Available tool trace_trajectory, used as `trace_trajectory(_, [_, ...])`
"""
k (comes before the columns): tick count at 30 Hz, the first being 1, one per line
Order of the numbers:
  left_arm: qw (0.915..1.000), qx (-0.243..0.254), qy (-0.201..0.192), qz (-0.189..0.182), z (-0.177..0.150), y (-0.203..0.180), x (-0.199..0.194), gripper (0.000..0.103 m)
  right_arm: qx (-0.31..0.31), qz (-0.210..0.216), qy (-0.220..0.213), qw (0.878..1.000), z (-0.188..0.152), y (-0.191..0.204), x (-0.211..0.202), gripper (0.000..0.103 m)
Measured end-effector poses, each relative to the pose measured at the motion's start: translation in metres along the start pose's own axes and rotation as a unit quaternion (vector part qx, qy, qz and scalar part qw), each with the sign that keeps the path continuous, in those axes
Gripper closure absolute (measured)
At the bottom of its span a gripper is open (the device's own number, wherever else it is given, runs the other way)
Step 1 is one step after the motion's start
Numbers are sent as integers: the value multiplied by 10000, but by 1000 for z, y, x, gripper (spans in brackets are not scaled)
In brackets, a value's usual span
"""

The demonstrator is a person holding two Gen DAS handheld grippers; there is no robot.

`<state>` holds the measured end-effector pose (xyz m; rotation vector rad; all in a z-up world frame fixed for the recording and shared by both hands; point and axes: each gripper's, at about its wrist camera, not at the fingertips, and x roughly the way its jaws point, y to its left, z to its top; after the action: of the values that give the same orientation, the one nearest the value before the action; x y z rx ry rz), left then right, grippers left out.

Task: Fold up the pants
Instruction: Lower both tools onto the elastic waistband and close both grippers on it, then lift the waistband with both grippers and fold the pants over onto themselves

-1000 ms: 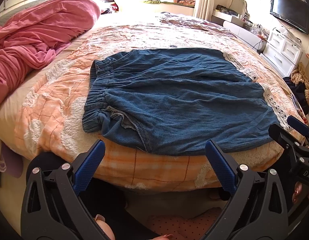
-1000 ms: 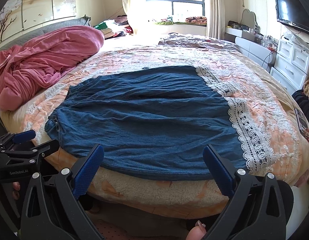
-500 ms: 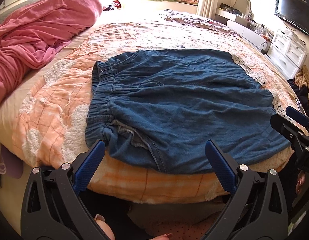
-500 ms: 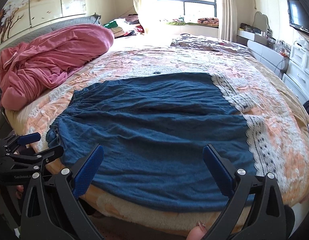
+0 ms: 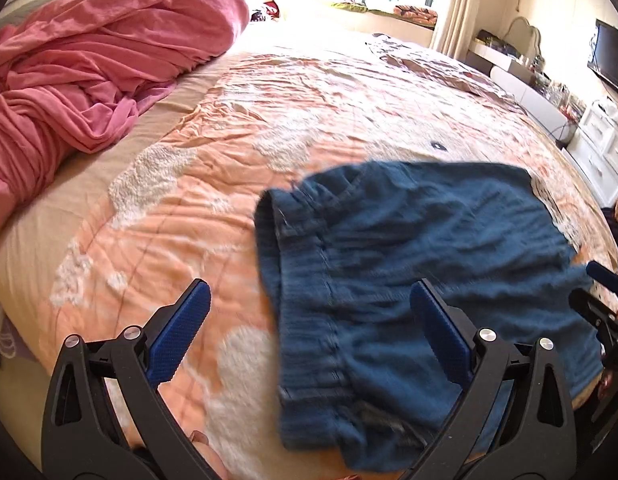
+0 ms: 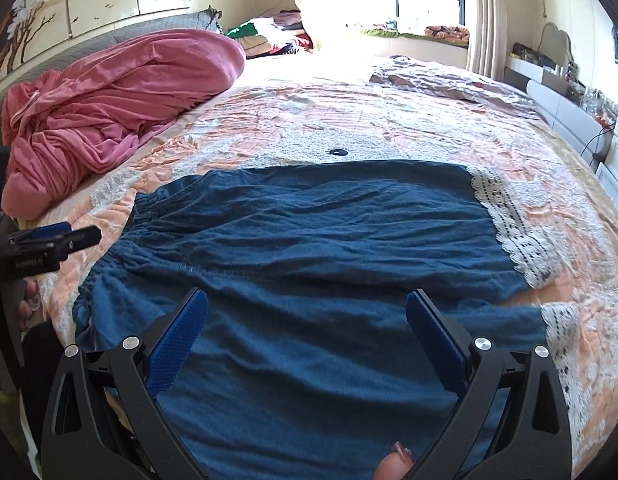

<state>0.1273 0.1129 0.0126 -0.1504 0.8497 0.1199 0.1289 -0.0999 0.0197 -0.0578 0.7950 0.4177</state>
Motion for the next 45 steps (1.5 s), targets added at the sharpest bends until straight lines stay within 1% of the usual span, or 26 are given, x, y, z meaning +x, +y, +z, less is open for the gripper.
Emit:
trace_trajectory(2, [9998, 22, 40, 169, 11, 7, 13, 9, -49, -33, 85, 9999, 8, -2, 11, 4])
trace_trajectory(5, [9997, 103, 160, 124, 22, 10, 31, 9, -216, -58, 197, 9996, 22, -3, 29, 4])
trace_trajectory(7, [9995, 172, 245, 60, 31, 12, 46, 9, -316, 13, 235, 9992, 32, -3, 39, 4])
trace_trajectory(9, [9994, 177, 311, -16, 36, 13, 59, 17, -399, 109, 301, 9987, 44, -4, 52, 4])
trace_trajectory(10, [9991, 213, 357, -75, 39, 13, 67, 19, -418, 135, 376, 9983, 51, -5, 61, 4])
trace_trajectory(11, [9989, 261, 394, -57, 41, 13, 74, 25, -474, 159, 428, 9978, 55, -5, 66, 4])
trace_trajectory(12, [9985, 348, 419, -69, 44, 12, 80, 33, -590, 190, 482, 9969, 61, -4, 73, 4])
trace_trajectory(14, [9978, 465, 467, -72, 48, 14, 93, 41, -827, 218, 592, 9946, 70, -2, 88, 4])
trace_trajectory(16, [9973, 476, 524, -218, 48, 17, 105, 46, -954, 304, 643, 9929, 77, -1, 97, 4])
trace_trajectory(17, [9971, 455, 541, -298, 47, 18, 108, 53, -1032, 310, 659, 9920, 82, 0, 104, 4])
trace_trajectory(18, [9965, 432, 547, -468, 46, 19, 112, 62, -1107, 387, 674, 9908, 86, 2, 109, 4])
trace_trajectory(19, [9965, 476, 509, -456, 45, 17, 113, 63, -1159, 441, 676, 9900, 89, 3, 113, 4])
trace_trajectory(21, [9964, 566, 434, -466, 46, 16, 111, 82, -1362, 522, 697, 9868, 98, 9, 125, 4])
trace_trajectory(22, [9963, 518, 366, -578, 47, 17, 109, 84, -1439, 547, 716, 9855, 101, 11, 130, 4])
trace_trajectory(23, [9964, 510, 307, -605, 47, 17, 106, 86, -1570, 552, 757, 9831, 105, 14, 138, 4])
trace_trajectory(26, [9960, 670, 59, -596, 46, 13, 96, 91, -1839, 567, 917, 9770, 115, 22, 160, 4])
trace_trajectory(31, [9945, 748, -330, -657, 43, 12, 75, 92, -2396, 609, 1037, 9634, 129, 35, 183, 4])
trace_trajectory(34, [9932, 751, -493, -741, 41, 13, 66, 93, -2680, 865, 1131, 9528, 137, 44, 192, 4])
trace_trajectory(37, [9908, 753, -699, -882, 41, 14, 56, 93, -3067, 1132, 1289, 9362, 139, 55, 203, 5])
trace_trajectory(39, [9900, 809, -736, -886, 41, 12, 55, 93, -3266, 1207, 1365, 9274, 137, 61, 209, 6])
trace_trajectory(40, [9901, 825, -722, -882, 40, 11, 56, 93, -3349, 1238, 1430, 9231, 136, 64, 213, 8])
trace_trajectory(41, [9901, 820, -707, -888, 40, 12, 57, 93, -3431, 1291, 1503, 9181, 134, 67, 217, 22])
trace_trajectory(42, [9902, 805, -689, -915, 39, 12, 57, 93, -3459, 1371, 1549, 9152, 132, 68, 220, 43])
trace_trajectory(43, [9902, 794, -667, -932, 39, 13, 59, 93, -3443, 1492, 1612, 9128, 131, 70, 222, 51])
trace_trajectory(44, [9906, 785, -646, -914, 38, 14, 60, 93, -3429, 1614, 1611, 9113, 128, 74, 221, 63])
trace_trajectory(45, [9909, 783, -630, -899, 38, 14, 62, 93, -3449, 1648, 1505, 9117, 125, 77, 217, 75])
